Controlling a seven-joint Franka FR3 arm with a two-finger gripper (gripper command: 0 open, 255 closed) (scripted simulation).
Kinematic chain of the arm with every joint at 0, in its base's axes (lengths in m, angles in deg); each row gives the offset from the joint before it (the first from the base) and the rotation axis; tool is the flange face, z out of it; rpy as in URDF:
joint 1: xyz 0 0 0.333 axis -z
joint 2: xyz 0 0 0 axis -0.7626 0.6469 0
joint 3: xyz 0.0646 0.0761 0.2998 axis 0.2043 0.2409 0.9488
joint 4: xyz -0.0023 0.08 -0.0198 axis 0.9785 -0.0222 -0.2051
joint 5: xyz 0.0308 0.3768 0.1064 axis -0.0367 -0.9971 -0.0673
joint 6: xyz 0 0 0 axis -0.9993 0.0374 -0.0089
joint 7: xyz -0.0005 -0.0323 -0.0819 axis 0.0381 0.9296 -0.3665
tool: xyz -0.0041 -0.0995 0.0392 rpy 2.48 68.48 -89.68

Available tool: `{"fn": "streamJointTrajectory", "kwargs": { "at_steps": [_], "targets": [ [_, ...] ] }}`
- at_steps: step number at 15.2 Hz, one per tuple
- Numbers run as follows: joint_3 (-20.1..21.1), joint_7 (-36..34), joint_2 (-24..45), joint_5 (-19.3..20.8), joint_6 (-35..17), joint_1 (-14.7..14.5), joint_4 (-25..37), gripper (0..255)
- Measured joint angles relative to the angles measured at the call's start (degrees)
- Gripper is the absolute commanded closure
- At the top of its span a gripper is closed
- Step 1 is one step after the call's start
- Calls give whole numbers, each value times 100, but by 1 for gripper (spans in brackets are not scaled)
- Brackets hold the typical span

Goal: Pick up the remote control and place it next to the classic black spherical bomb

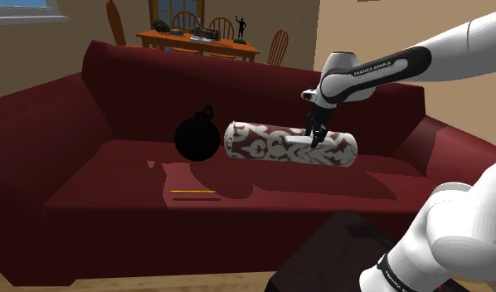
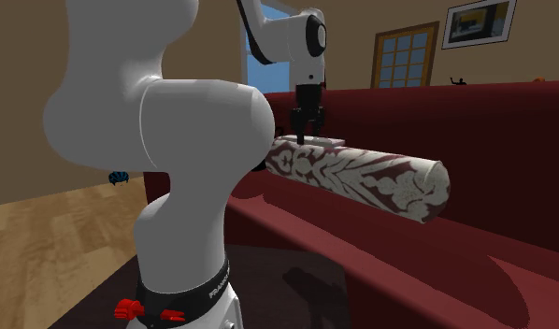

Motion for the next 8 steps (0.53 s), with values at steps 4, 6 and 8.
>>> {"fn": "streamJointTrajectory", "kwargs": {
  "at_steps": [4,6,8],
  "targets": [
    [40,-34,-142,35,320,2,185,255],
    [59,-47,-212,51,476,4,274,255],
    [74,-52,-286,70,643,11,371,255]
  ]
}}
